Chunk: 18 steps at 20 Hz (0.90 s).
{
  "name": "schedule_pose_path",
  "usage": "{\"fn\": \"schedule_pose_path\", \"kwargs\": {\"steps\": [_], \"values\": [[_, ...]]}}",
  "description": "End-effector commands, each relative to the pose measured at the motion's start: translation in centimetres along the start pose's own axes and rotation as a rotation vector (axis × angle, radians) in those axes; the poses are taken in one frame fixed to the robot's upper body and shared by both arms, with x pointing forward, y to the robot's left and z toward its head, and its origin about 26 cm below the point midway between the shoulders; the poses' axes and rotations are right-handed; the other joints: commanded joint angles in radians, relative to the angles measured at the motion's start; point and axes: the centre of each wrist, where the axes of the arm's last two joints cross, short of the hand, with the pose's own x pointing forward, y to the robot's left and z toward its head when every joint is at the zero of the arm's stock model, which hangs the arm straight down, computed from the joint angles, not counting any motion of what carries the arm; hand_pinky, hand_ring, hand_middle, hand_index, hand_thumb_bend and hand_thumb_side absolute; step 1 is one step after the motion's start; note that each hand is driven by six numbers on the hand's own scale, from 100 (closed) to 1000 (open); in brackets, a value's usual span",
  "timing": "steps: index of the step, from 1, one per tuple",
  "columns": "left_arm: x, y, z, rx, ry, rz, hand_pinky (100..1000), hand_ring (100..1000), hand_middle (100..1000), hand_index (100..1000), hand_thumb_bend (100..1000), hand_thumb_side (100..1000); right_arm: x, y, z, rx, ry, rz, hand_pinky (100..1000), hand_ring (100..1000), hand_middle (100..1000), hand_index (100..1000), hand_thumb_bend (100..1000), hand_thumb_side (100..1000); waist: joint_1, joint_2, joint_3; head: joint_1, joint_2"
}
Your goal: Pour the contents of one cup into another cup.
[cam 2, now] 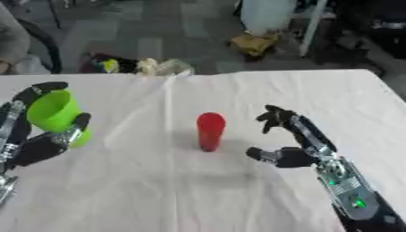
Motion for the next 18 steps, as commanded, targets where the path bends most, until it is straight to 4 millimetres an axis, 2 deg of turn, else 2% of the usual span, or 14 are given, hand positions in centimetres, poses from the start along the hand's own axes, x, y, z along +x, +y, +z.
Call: {"fn": "schedule_pose_path", "kwargs": {"steps": [1,9,18], "values": [[1.0,0.3,-0.3,-0.011,-0.038,0.004,430,192,334,788,100,225,-0.4,-1.4,-0.5,0.002,0.008,0.057,797,1000,484,731,701,373,0.003,-0.018,0.005,-0.012,0.001],[1.8,-0.3,-0.5,-0.035,-0.062,0.033,436,196,338,791,100,231,-1.9,-1.2,-1.6,-0.005,0.052,0.096,803,1000,483,734,716,381,0.012,-0.018,0.033,-0.03,-0.002],[2.6,-0.8,-0.8,-0.055,-0.086,0.055,441,199,340,792,100,235,-2.6,-0.4,-3.2,0.01,0.066,0.119,805,1000,481,736,723,384,0.021,-0.012,0.067,-0.059,-0.012]]}}
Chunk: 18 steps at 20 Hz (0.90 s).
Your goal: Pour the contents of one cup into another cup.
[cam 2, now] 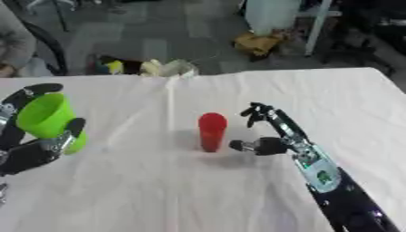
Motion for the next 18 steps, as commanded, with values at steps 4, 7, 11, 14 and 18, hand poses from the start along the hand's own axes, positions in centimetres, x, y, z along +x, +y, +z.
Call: {"fn": "schedule_pose_path", "kwargs": {"steps": [4,7,11,14,18], "values": [[1.2,0.1,-0.7,-0.012,-0.047,0.006,442,199,340,793,100,236,0.1,0.1,-1.3,0.031,-0.01,0.042,806,1000,480,738,724,382,0.002,-0.01,0.012,-0.018,-0.013],[1.2,0.0,-0.7,-0.016,-0.048,0.009,443,200,341,793,100,236,0.0,0.6,-1.9,0.05,-0.009,0.044,806,1000,480,737,725,384,0.003,-0.009,0.015,-0.023,-0.013],[1.3,-0.1,-0.8,-0.022,-0.055,0.011,445,201,342,794,100,235,0.1,1.0,-2.6,0.07,-0.024,0.045,814,1000,486,744,731,391,0.004,-0.007,0.022,-0.03,-0.017],[1.5,-0.2,-0.9,-0.028,-0.06,0.013,446,201,342,794,100,235,0.4,1.2,-3.1,0.078,-0.041,0.044,819,1000,492,747,743,411,0.006,-0.006,0.029,-0.033,-0.02],[1.6,-0.3,-1.0,-0.034,-0.065,0.015,447,201,343,794,100,234,0.8,1.2,-3.6,0.088,-0.058,0.047,823,1000,496,751,749,420,0.007,-0.005,0.035,-0.039,-0.021]]}}
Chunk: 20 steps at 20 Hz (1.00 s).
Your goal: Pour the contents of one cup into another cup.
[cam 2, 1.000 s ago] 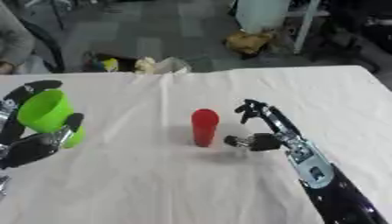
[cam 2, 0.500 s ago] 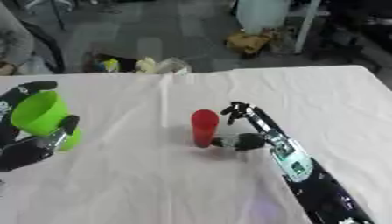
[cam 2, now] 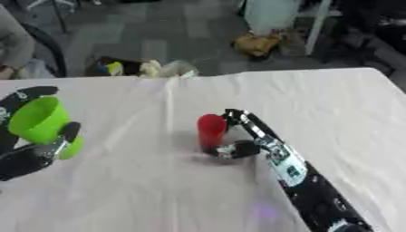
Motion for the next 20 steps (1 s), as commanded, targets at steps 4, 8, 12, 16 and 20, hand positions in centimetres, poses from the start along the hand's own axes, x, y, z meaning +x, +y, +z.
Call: {"fn": "schedule_pose_path", "kwargs": {"steps": [4,8,12,16,20], "values": [[1.0,0.3,-0.6,-0.007,-0.04,-0.006,448,202,343,794,100,236,0.7,-0.9,-0.9,0.016,-0.032,0.042,827,1000,499,757,756,429,0.0,-0.012,0.007,-0.009,-0.016],[1.0,0.3,-0.6,-0.009,-0.042,-0.006,449,202,343,794,100,237,0.5,-0.6,-1.0,0.034,-0.031,0.053,827,1000,500,759,759,436,0.0,-0.012,0.009,-0.011,-0.02],[1.2,0.2,-0.7,-0.012,-0.047,-0.005,452,202,343,795,100,240,0.6,0.0,-1.3,0.062,-0.034,0.057,827,1000,502,763,767,457,0.0,-0.008,0.018,-0.017,-0.029],[1.3,0.1,-0.8,-0.016,-0.052,-0.003,453,202,343,795,100,240,0.9,0.5,-1.9,0.082,-0.056,0.061,824,1000,496,760,770,469,0.0,-0.004,0.029,-0.024,-0.034],[1.4,0.0,-0.9,-0.018,-0.056,-0.001,453,202,343,795,100,239,1.4,0.7,-2.4,0.095,-0.077,0.065,811,1000,467,737,765,468,0.0,-0.001,0.034,-0.025,-0.038]]}}
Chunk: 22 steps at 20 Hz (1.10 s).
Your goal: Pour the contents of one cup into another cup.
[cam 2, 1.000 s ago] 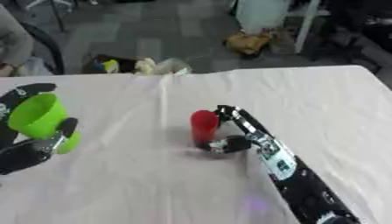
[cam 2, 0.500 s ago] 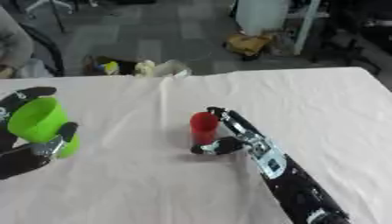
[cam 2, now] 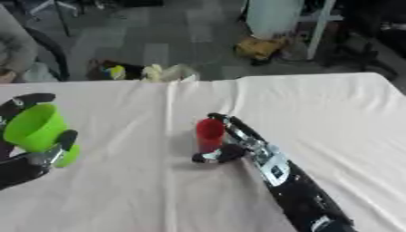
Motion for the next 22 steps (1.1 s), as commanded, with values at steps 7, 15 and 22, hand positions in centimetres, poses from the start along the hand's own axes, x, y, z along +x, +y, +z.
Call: {"fn": "schedule_pose_path", "kwargs": {"steps": [7,15,22], "values": [[0.9,0.2,-0.6,0.001,-0.033,-0.002,453,201,342,796,100,242,0.6,0.0,-0.9,0.025,-0.024,0.023,743,959,283,583,525,267,0.0,-0.01,-0.002,-0.005,-0.013],[0.9,0.5,-0.6,0.008,-0.035,-0.005,453,198,341,795,100,244,0.7,-0.5,-0.6,-0.028,-0.019,0.001,682,847,180,474,216,194,0.0,-0.01,-0.017,-0.005,-0.019],[1.1,1.2,-0.3,0.028,-0.038,-0.012,449,197,339,793,100,244,1.2,-3.0,0.4,-0.115,-0.021,-0.007,655,810,148,436,100,139,-0.005,-0.013,-0.036,0.001,-0.023]]}}
